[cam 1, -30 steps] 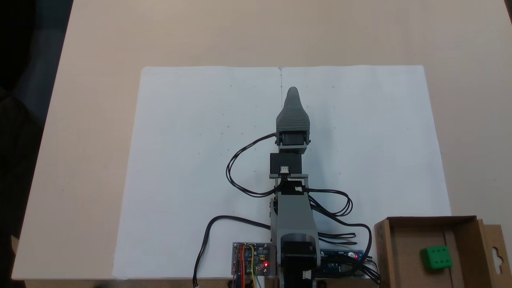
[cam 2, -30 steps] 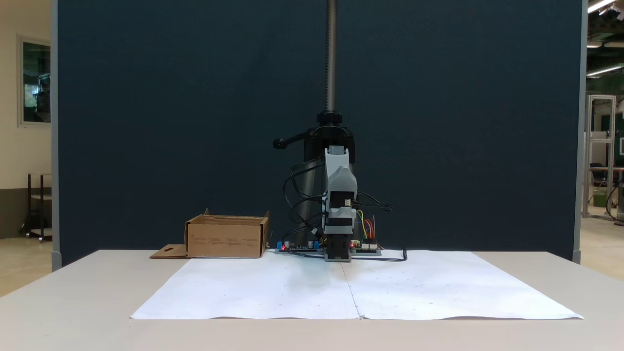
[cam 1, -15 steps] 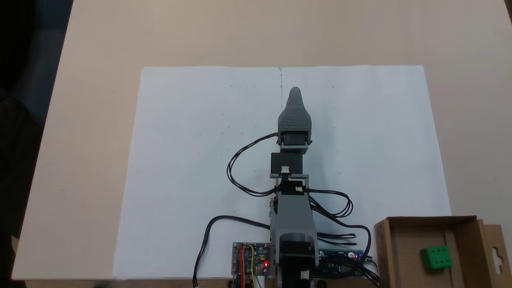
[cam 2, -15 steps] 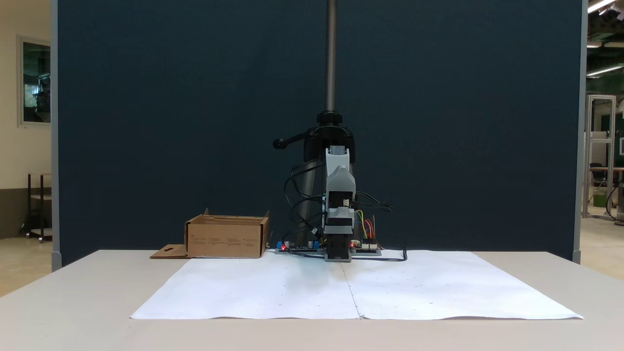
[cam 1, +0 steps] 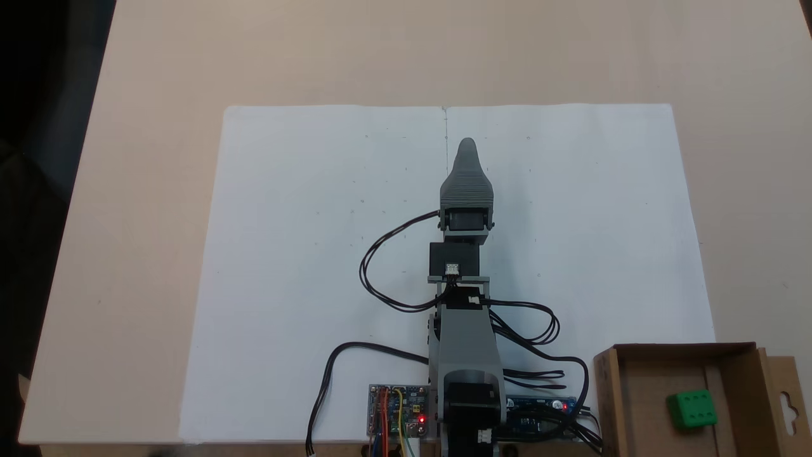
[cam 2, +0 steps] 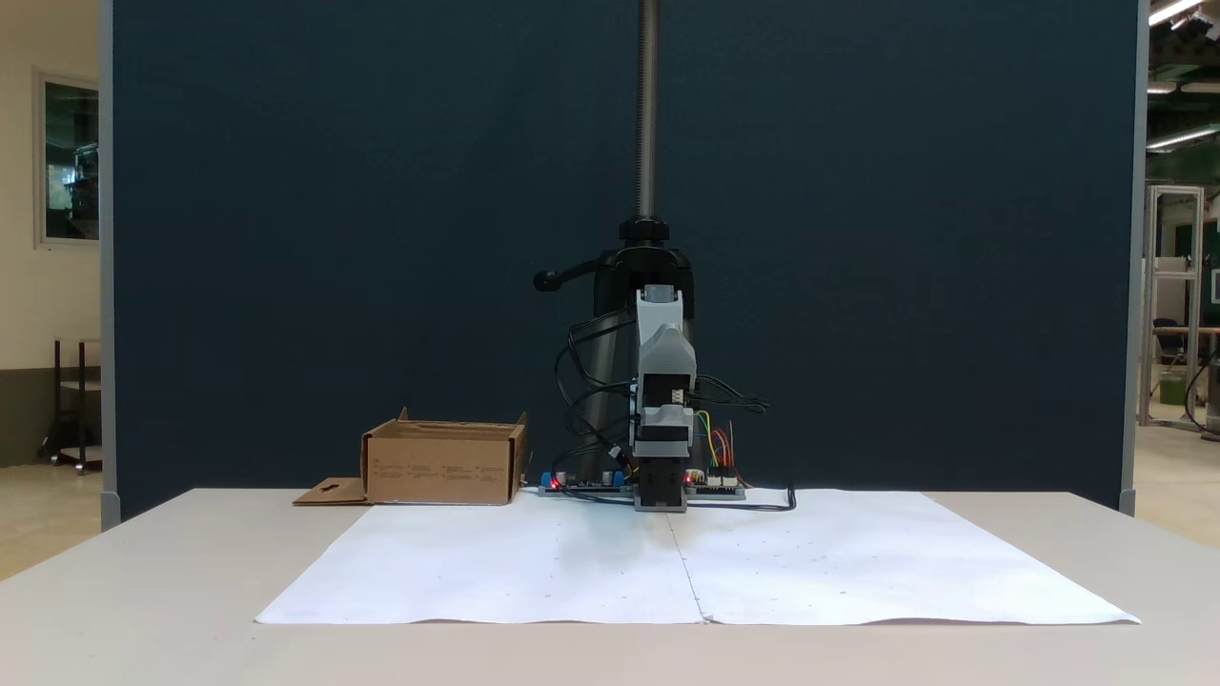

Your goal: Grasp a green dice and put it in the bin.

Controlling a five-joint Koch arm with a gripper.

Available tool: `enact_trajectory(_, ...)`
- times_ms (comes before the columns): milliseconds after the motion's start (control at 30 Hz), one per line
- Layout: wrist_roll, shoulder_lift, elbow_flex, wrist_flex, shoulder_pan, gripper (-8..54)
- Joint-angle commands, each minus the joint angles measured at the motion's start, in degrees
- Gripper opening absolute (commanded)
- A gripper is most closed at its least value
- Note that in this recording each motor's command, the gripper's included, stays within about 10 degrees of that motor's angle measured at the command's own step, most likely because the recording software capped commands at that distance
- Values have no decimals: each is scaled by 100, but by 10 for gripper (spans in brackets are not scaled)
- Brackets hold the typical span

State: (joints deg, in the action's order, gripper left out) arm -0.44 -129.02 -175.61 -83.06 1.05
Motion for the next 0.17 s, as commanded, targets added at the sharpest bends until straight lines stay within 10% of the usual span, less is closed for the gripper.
enact_trajectory(0,-448,-624,-369,-545,70,452)
enact_trajectory(133,-466,-633,-369,-545,62,452)
